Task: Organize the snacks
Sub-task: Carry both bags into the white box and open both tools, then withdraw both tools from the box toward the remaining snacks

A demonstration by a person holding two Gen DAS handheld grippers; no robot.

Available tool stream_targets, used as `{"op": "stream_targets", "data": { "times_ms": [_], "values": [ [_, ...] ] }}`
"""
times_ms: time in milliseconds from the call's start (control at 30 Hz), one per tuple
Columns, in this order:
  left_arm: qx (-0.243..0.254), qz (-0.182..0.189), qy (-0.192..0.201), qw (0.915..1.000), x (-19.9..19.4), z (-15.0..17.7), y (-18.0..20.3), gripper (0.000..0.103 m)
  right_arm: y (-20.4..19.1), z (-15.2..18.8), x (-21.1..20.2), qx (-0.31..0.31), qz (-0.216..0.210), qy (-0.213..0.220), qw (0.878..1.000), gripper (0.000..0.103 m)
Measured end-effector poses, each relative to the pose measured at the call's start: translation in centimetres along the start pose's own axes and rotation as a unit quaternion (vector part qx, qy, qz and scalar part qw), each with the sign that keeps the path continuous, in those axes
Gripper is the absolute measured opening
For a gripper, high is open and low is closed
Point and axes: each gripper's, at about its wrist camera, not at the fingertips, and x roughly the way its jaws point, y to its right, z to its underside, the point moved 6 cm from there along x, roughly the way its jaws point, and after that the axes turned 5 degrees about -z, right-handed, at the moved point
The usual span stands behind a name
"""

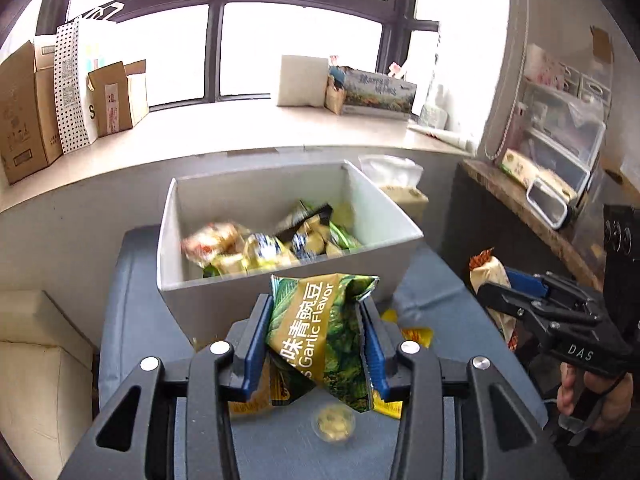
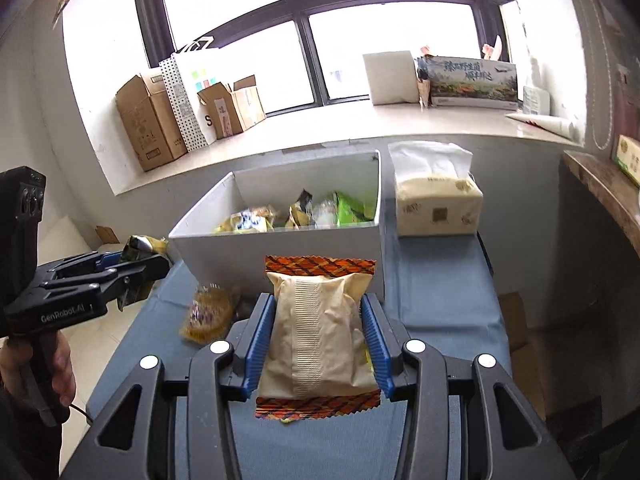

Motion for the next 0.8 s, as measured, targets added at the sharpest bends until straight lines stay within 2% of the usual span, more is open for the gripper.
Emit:
{"op": "stream_targets", "data": {
  "times_ms": [167, 233, 267, 300, 367, 400, 433, 500, 567, 633, 800],
  "values": [
    [-0.011, -0.022, 0.005, 0.9997, 3.6, -6.9, -3.3, 0.047, 1.1, -6.4, 5.8, 0.008, -0.007, -0.019, 1.0, 0.048],
    [-0.006, -0.034, -0.006, 0.9994, 6.0, -8.5, -4.1, 0.047, 1.8, -8.5, 8.1, -0.003, 0.011, -0.022, 1.0, 0.049],
    [-0.005, -0.041, -0.011, 0.9991, 7.0, -9.0, -4.5, 0.048, 2.4, -9.4, 9.1, -0.005, 0.024, -0.026, 0.999, 0.053],
    [-0.006, -0.04, -0.018, 0.999, 8.0, -9.2, -4.8, 0.05, 3.0, -10.2, 9.8, -0.002, 0.035, -0.025, 0.999, 0.07],
    [-0.01, -0.058, -0.032, 0.9977, 9.7, -8.9, -5.7, 0.07, 4.2, -11.4, 11.2, 0.014, 0.034, -0.029, 0.999, 0.098],
    [-0.011, -0.063, -0.042, 0.9971, 10.3, -8.4, -6.0, 0.097, 4.7, -11.7, 11.3, 0.023, 0.035, -0.026, 0.999, 0.098],
    [-0.014, -0.054, -0.041, 0.9976, 10.5, -7.9, -6.1, 0.103, 5.1, -11.9, 11.1, 0.031, 0.04, -0.021, 0.999, 0.098],
    [-0.019, -0.041, -0.038, 0.9983, 10.4, -6.9, -6.3, 0.103, 5.1, -11.7, 10.5, 0.03, 0.04, -0.012, 0.999, 0.103],
    [-0.018, -0.045, -0.039, 0.998, 10.5, -6.1, -6.5, 0.103, 4.5, -11.4, 9.9, 0.013, 0.034, -0.006, 0.999, 0.103],
    [-0.015, -0.046, -0.043, 0.9979, 10.6, -5.7, -6.5, 0.103, 4.0, -11.2, 9.3, 0.0, 0.046, 0.001, 0.999, 0.103],
    [-0.009, -0.046, -0.04, 0.9981, 9.5, -5.2, -6.3, 0.103, 2.5, -10.3, 7.4, -0.002, 0.027, 0.021, 0.999, 0.103]
  ]
}}
